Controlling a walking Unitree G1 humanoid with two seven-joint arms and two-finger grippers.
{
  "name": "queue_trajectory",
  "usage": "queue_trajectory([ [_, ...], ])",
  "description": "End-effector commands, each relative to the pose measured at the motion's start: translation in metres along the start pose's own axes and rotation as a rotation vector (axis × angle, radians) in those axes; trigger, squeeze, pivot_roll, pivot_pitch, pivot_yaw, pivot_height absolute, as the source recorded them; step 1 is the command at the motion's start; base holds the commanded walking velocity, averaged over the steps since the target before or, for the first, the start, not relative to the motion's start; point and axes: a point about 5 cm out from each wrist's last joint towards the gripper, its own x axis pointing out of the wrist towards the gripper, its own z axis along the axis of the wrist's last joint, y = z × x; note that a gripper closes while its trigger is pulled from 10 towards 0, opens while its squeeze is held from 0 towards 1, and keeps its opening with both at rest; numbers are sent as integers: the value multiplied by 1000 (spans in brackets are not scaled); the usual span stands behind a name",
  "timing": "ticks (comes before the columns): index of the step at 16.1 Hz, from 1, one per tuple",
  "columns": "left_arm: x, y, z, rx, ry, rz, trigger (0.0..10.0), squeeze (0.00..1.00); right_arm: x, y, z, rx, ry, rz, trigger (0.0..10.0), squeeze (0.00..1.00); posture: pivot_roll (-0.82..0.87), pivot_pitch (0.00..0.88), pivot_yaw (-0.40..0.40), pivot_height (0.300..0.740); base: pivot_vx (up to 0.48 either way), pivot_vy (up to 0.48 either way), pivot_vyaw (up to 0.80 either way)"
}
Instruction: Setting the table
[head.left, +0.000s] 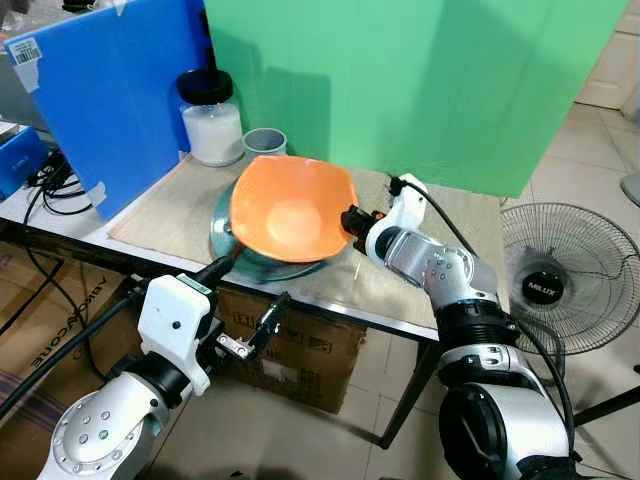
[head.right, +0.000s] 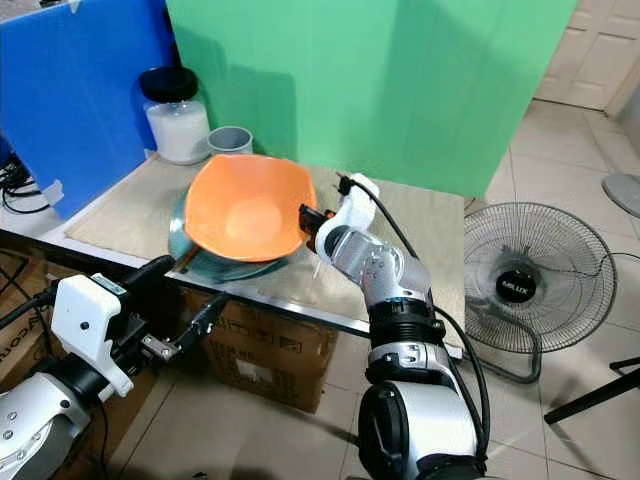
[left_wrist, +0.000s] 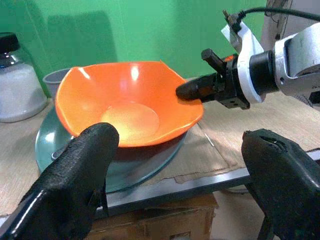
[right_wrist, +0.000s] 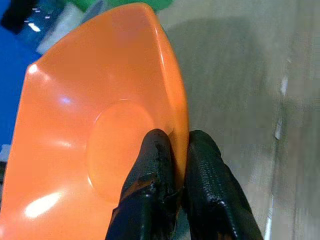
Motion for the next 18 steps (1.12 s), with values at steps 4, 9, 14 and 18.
queue_trajectory([
  [4, 0, 5, -1, 11, 6, 28, 10000, 0, 4, 1, 4, 1, -11, -63, 3294, 0, -17, 0, -18, 740, 0, 0, 0],
  [9, -1, 6, -4, 12, 24, 43, 10000, 0, 5, 1, 2, -82, -17, -77, 10000, 459, -20, 0, -18, 740, 0, 0, 0],
  [14, 0, 6, -4, 13, 24, 42, 10000, 0, 4, -1, 3, -62, -20, -75, 10000, 1000, -23, 0, -13, 740, 0, 0, 0],
  [18, -1, 6, -4, 15, 25, 44, 10000, 0, 2, 6, 9, -90, -45, -27, 10000, 0, -20, 0, -14, 740, 0, 0, 0],
])
